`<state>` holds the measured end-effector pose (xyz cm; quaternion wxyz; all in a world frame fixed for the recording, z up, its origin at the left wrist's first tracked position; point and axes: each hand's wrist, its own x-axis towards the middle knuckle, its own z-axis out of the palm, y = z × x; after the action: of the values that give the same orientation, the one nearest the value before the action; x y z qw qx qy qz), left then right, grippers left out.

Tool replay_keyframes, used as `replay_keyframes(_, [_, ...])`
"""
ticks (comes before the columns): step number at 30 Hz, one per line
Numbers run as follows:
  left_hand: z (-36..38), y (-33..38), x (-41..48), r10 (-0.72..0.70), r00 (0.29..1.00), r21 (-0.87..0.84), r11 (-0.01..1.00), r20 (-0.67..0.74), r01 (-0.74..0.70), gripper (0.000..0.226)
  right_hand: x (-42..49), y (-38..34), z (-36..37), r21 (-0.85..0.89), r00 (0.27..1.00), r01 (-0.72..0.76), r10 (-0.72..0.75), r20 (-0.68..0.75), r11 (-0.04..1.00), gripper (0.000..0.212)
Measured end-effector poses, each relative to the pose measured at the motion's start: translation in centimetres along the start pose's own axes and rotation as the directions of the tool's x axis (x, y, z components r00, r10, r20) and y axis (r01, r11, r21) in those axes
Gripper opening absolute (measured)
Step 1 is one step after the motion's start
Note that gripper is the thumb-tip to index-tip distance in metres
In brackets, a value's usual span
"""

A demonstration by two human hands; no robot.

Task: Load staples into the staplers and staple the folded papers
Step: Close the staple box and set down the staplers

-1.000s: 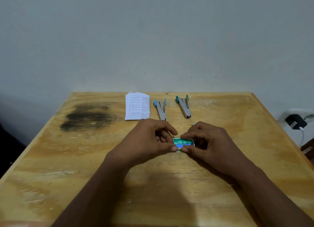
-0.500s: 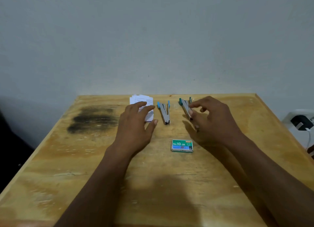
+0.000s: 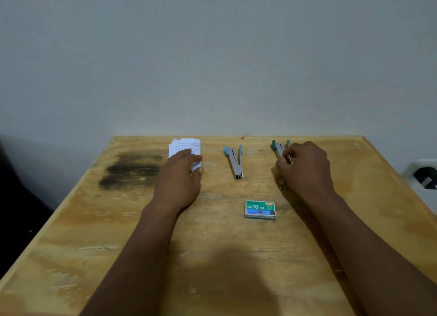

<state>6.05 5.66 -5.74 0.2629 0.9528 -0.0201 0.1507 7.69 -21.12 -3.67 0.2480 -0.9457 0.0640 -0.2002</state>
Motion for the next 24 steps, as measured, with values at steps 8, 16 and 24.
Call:
replay_keyframes(8, [0.0,0.2,0.2,0.020,1.000,-0.026,0.999,-0.018,-0.021,0.032,-1.7,-6.4,1.4,0.046,0.925,0.244,-0.246,0.291,0.969,0.051])
replay_keyframes(16, [0.1,-0.2,1.3,0.031,0.998,-0.058,0.998,-0.047,-0.034,0.030,0.1,-8.2,4.7,0.009,0.937,0.238,-0.232,0.260,0.971,0.028])
replay_keyframes(24, [0.8,-1.0,1.4,-0.027,0.996,-0.074,0.997,-0.081,0.021,0.041,0.3,-8.2,4.2,0.036,0.943,0.238,-0.240,0.229,0.971,0.049])
